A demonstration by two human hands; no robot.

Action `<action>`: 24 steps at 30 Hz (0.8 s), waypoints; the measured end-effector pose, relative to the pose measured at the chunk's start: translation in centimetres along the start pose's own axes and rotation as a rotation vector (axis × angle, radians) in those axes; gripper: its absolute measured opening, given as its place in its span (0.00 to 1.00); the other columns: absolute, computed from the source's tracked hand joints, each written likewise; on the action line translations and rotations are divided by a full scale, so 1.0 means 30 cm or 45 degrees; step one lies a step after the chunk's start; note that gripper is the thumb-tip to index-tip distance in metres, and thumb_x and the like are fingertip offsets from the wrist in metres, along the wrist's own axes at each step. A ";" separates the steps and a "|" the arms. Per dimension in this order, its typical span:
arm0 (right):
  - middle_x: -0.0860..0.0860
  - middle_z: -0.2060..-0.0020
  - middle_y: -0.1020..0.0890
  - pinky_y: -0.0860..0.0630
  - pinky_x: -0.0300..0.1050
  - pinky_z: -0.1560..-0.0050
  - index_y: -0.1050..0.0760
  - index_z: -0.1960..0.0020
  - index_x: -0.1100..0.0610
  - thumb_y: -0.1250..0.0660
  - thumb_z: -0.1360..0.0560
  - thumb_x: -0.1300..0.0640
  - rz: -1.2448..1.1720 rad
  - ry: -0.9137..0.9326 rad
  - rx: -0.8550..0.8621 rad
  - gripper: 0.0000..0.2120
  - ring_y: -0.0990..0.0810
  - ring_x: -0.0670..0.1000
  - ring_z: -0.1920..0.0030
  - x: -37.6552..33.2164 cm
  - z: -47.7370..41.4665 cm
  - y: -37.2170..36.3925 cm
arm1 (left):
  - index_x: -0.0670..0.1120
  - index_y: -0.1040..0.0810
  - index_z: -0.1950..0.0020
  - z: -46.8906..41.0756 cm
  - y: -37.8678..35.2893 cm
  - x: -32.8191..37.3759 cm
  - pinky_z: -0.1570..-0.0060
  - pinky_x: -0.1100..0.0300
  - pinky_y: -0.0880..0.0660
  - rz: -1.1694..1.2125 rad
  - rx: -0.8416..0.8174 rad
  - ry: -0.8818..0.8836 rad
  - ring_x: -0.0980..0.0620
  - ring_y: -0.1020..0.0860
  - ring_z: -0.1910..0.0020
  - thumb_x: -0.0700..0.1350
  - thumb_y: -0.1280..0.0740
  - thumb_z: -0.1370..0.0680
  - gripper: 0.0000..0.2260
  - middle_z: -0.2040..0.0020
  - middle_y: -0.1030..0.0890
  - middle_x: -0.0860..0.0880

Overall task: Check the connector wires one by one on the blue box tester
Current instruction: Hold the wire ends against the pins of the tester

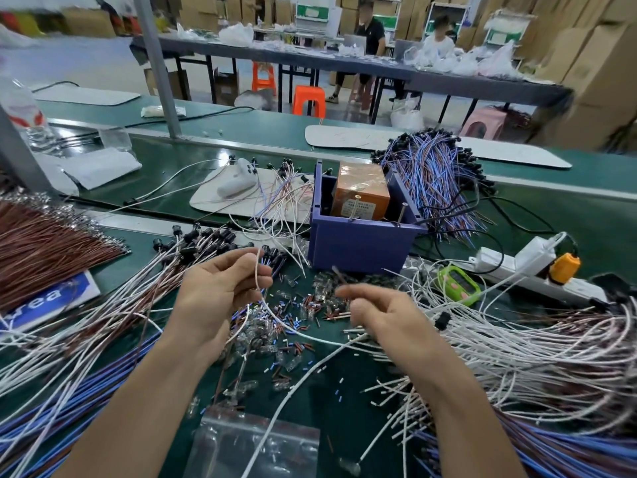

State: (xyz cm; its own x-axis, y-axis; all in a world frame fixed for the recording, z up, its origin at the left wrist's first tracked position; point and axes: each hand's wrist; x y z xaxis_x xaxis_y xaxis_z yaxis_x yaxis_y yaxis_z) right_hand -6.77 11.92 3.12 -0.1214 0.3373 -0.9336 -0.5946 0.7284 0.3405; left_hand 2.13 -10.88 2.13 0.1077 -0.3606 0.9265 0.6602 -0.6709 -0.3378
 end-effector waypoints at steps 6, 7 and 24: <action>0.49 0.68 0.19 0.31 0.38 0.68 0.23 0.38 0.50 0.40 0.18 0.68 -0.602 0.086 0.628 0.17 0.28 0.46 0.69 -0.002 -0.040 0.034 | 0.33 0.19 0.39 0.019 -0.046 0.018 0.47 0.55 0.16 0.306 -0.078 0.003 0.45 0.15 0.47 0.49 0.39 0.16 0.20 0.45 0.15 0.37; 0.51 0.68 0.18 0.30 0.37 0.71 0.25 0.39 0.52 0.40 0.18 0.69 -0.693 0.102 0.660 0.16 0.28 0.46 0.71 -0.004 -0.040 0.034 | 0.31 0.23 0.34 0.021 -0.067 0.020 0.44 0.53 0.17 0.391 -0.079 0.038 0.43 0.15 0.45 0.49 0.42 0.14 0.22 0.42 0.16 0.36; 0.41 0.67 0.18 0.24 0.37 0.65 0.18 0.57 0.48 0.25 0.26 0.59 0.375 0.631 0.831 0.06 0.20 0.45 0.65 -0.058 0.014 0.009 | 0.48 0.11 0.53 0.064 -0.115 0.000 0.66 0.62 0.18 -0.269 -0.162 -0.233 0.49 0.14 0.65 0.42 0.24 0.31 0.08 0.58 0.12 0.42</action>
State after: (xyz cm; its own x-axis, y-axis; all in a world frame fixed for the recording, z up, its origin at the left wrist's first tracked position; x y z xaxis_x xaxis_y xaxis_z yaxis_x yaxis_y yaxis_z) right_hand -6.39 11.80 4.88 -0.6207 0.3779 -0.6870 0.0712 0.8998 0.4305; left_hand 1.26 -7.32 3.61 0.1177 -0.0900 0.9890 0.5849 -0.7985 -0.1423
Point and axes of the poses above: each hand's wrist, its own z-axis away from the middle knuckle, its own y-axis out of the back of the hand, x = y × z
